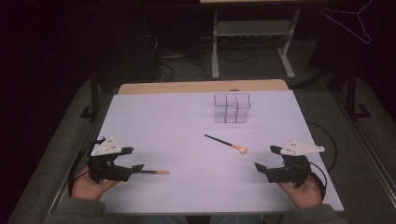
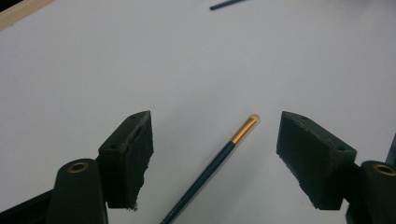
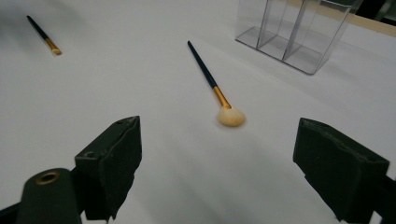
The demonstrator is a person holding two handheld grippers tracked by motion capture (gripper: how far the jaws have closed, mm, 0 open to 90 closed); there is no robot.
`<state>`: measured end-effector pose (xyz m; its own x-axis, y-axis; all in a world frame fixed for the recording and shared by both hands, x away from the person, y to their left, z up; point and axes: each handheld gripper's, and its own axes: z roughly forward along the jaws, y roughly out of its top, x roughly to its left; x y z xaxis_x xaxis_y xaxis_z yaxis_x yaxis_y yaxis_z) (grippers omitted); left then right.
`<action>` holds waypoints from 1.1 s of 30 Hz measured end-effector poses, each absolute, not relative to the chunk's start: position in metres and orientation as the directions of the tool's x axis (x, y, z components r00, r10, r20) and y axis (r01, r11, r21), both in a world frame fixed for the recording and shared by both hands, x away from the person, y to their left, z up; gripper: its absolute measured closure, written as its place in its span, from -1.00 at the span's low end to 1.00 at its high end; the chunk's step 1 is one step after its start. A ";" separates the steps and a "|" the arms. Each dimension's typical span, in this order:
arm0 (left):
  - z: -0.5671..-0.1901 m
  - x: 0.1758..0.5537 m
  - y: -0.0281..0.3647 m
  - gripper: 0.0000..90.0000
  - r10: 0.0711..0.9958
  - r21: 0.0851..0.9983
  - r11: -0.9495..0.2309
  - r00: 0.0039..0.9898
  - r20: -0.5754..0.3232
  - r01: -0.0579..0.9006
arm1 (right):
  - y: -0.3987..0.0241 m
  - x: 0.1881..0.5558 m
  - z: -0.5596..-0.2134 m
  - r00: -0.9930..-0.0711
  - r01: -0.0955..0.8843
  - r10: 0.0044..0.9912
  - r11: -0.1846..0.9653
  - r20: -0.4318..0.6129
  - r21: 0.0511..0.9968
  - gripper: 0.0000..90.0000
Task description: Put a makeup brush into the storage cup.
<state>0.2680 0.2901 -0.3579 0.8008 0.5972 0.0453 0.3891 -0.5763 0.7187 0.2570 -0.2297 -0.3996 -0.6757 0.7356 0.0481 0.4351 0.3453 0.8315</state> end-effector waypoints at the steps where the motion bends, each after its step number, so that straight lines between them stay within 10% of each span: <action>1: -0.356 0.270 0.288 -0.39 0.578 0.705 -0.602 0.813 0.061 0.375 | -0.229 0.257 -0.400 -0.676 0.438 0.735 0.346 0.050 0.830 -0.68; 33: -0.398 0.323 0.232 0.24 0.258 0.323 -0.913 0.966 -0.014 0.249 | -0.233 0.261 -0.403 -0.689 0.442 0.722 0.343 0.068 0.829 -0.68</action>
<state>0.3234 0.2324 -0.3977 0.9660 0.2580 -0.0140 0.2486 -0.9132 0.3230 0.2608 -0.2325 -0.4026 -0.6886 0.7220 0.0678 0.4415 0.3433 0.8290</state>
